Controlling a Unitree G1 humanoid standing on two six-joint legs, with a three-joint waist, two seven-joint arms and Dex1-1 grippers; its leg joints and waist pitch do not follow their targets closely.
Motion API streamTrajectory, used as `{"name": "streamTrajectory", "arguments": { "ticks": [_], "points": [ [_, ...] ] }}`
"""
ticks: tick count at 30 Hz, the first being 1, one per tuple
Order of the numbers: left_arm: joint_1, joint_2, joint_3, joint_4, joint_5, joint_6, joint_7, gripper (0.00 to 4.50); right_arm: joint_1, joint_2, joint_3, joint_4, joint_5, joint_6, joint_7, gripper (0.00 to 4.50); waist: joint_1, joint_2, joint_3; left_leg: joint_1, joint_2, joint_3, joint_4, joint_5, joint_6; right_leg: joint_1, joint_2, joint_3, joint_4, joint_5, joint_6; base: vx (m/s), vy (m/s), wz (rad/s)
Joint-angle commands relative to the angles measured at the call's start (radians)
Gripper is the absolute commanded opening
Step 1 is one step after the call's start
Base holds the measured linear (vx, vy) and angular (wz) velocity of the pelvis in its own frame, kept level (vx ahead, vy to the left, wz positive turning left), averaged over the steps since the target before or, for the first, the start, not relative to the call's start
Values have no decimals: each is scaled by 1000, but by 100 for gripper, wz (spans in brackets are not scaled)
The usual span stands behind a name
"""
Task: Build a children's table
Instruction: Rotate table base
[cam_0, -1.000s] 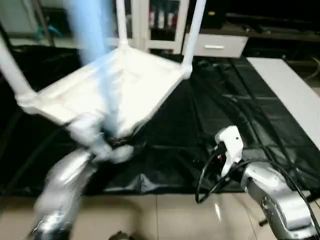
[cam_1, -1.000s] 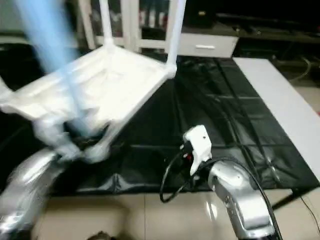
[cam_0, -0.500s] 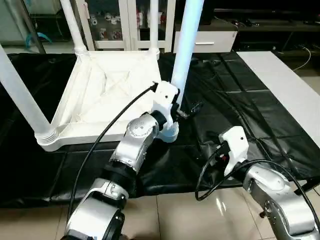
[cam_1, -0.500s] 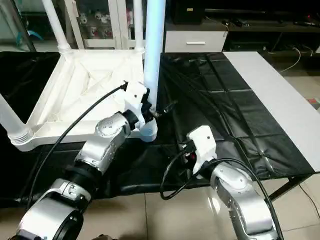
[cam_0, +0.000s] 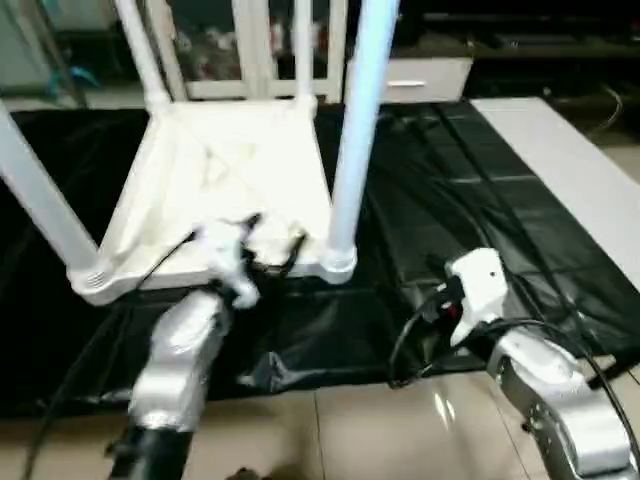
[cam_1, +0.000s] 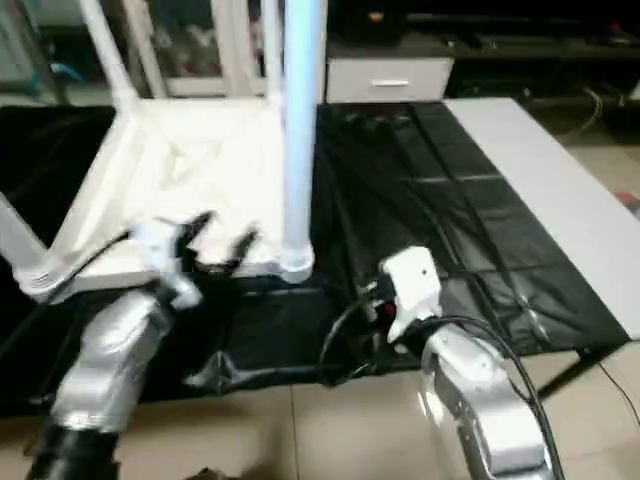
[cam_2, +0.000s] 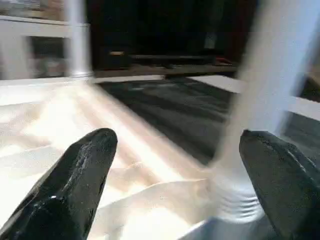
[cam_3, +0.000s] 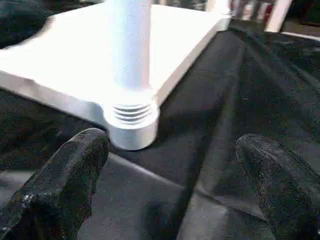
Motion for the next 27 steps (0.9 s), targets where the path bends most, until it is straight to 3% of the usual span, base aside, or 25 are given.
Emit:
{"name": "streamTrajectory", "arguments": {
  "ticks": [1, 2, 3, 4, 5, 6, 7, 8, 9, 10, 11, 12, 13, 15, 16, 17, 18, 19, 20, 21, 22, 24, 25, 26, 27],
  "points": [
    [28, -17, 32, -95, 27, 59, 94, 444, -18, 12, -33, 7, -13, -19, -45, 450, -3, -14, -41, 34, 64, -27, -90, -337, -9, 10, -65, 37, -82, -218, -198, 0, 0, 0],
    [36, -19, 35, -107, 48, 64, 118, 444, -25, 14, -32, 14, -23, -25, -57, 450, -3, -14, -41, 34, 64, -27, -90, -337, -9, 10, -65, 37, -82, -218, -198, 0, 0, 0],
    [43, -22, 30, -117, 59, 54, 124, 444, -31, 17, -35, 20, -24, -27, -64, 450, -9, -16, -32, 60, 58, -27, -89, -513, -37, 3, -56, 31, -110, -461, -147, 0, 0, 0],
    [47, -24, 28, -124, 64, 58, 130, 444, -35, 19, -37, 23, -26, -28, -70, 450, -12, -12, -27, 75, 55, -29, -86, -585, -44, -2, -49, 24, -119, -545, -134, 0, 0, 0],
    [63, -30, 19, -151, 81, 74, 153, 444, -46, 25, -45, 34, -33, -31, -89, 450, -18, -21, -22, 83, 48, -29, -82, -638, -43, 1, -40, 16, -135, -622, -111, 0, 0, 0],
    [63, -30, 19, -151, 81, 74, 153, 444, -46, 25, -45, 34, -33, -31, -89, 450, -21, -17, -17, 90, 45, -33, -83, -672, -44, 3, -37, 6, -140, -666, -100, 0, 0, 0],
    [76, -38, 10, -177, 83, 101, 171, 444, -54, 31, -52, 43, -35, -34, -98, 450, -6, -8, -7, -4, 2, -39, -75, -632, 25, 96, -94, -47, -176, -896, -2, 0, 0, 0],
    [80, -40, 7, -185, 84, 109, 178, 444, -55, 31, -54, 46, -37, -36, -101, 450, -6, -8, -7, -4, 2, -39, -75, -632, 25, 96, -94, -47, -176, -896, -2, 0, 0, 0],
    [84, -41, -1, -197, 84, 115, 180, 444, -58, 30, -55, 49, -42, -39, -103, 450, -20, -9, -18, -18, 0, -50, -50, -507, 75, 148, -127, -75, -203, -874, -13, 69, 59, 42],
    [87, -41, -7, -207, 86, 123, 183, 444, -61, 29, -58, 53, -44, -42, -104, 450, -26, -7, -16, -22, -4, -51, -56, -478, 88, 155, -119, -87, -207, -830, -16, 89, 61, 47],
    [90, -40, -15, -223, 93, 140, 189, 444, -63, 31, -68, 56, -41, -48, -112, 450, -58, 16, -32, 81, 40, -62, -80, -536, 35, 99, -55, -77, -178, -658, -57, 89, 61, 47],
    [92, -40, -16, -226, 94, 143, 190, 444, -62, 33, -72, 56, -38, -49, -114, 450, -78, 8, -12, 101, 58, -93, -102, -653, 0, 73, -24, -89, -145, -572, -74, 105, 45, 31],
    [93, -42, -17, -229, 98, 147, 194, 444, -62, 37, -81, 58, -31, -45, -120, 450, -108, 15, -31, 177, 117, -176, -153, -752, -2, 22, 7, -56, -11, -203, -88, 152, 50, 1],
    [95, -48, -20, -233, 104, 152, 199, 444, -60, 37, -86, 59, -28, -43, -121, 450, -114, 9, -33, 192, 131, -198, -146, -656, 112, -11, -2, -41, 32, -116, -34, 167, 42, -3],
    [96, -50, -21, -235, 106, 155, 200, 444, -58, 35, -86, 60, -30, -44, -120, 450, -109, -4, -21, 186, 128, -180, -142, -609, 211, -30, -23, -24, 44, -75, -23, 154, -12, -3],
    [97, -52, -24, -239, 106, 159, 202, 444, -57, 33, -84, 59, -32, -45, -118, 450, -110, -23, -20, 164, 90, -136, -136, -572, 233, -15, -42, -11, -3, -20, -43, 154, -12, -3],
    [98, -55, -28, -242, 104, 165, 203, 444, -55, 31, -83, 57, -34, -47, -115, 450, -103, -44, -21, 128, 51, -98, -123, -572, 217, 19, -59, 12, -54, -32, -47, 145, -60, 9],
    [99, -54, -32, -245, 104, 170, 207, 444, -53, 31, -83, 56, -34, -47, -114, 450, -53, -79, -31, 13, -55, -43, 99, -297, 192, 158, -192, 173, -175, -492, -188, 186, -56, 11],
    [100, -55, -37, -246, 106, 173, 210, 444, -51, 31, -84, 54, -33, -48, -112, 450, -53, -79, -31, 13, -55, -43, 99, -297, 192, 158, -192, 173, -175, -492, -188, 186, -56, 11],
    [101, -56, -41, -248, 104, 177, 211, 444, -49, 30, -84, 53, -33, -49, -110, 450, -36, -76, -42, -68, -44, -74, 157, -155, 160, 210, -193, 173, -153, -492, -248, 213, -12, -2],
    [101, -57, -43, -249, 106, 180, 214, 444, -48, 30, -84, 53, -33, -50, -109, 450, -28, -61, -38, -84, -36, -80, 131, -44, 139, 196, -137, 114, -143, -341, -315, 189, 2, -8],
    [101, -60, -44, -250, 109, 184, 219, 444, -47, 30, -85, 54, -33, -49, -106, 450, -20, -36, -41, -62, -31, -68, 52, 54, 162, 181, -69, 56, -143, -314, -314, 186, 11, -2],
    [101, -69, -38, -248, 106, 179, 228, 444, -47, 26, -82, 54, -29, -46, -97, 450, -43, 39, -45, 62, 25, -112, -59, 40, 195, 116, 37, -46, -86, -252, -179, 191, 65, 4],
    [102, -72, -36, -248, 105, 178, 231, 444, -47, 25, -81, 54, -28, -45, -95, 450, -43, 39, -45, 62, 25, -112, -59, 40, 195, 116, 37, -46, -86, -252, -179, 191, 65, 4],
    [103, -79, -27, -250, 104, 182, 243, 444, -46, 13, -71, 53, -30, -37, -82, 450, -95, 49, -58, 158, 118, -219, -75, -128, 358, 4, 43, -45, 68, -235, -107, 224, 67, -2]
  ]
}}
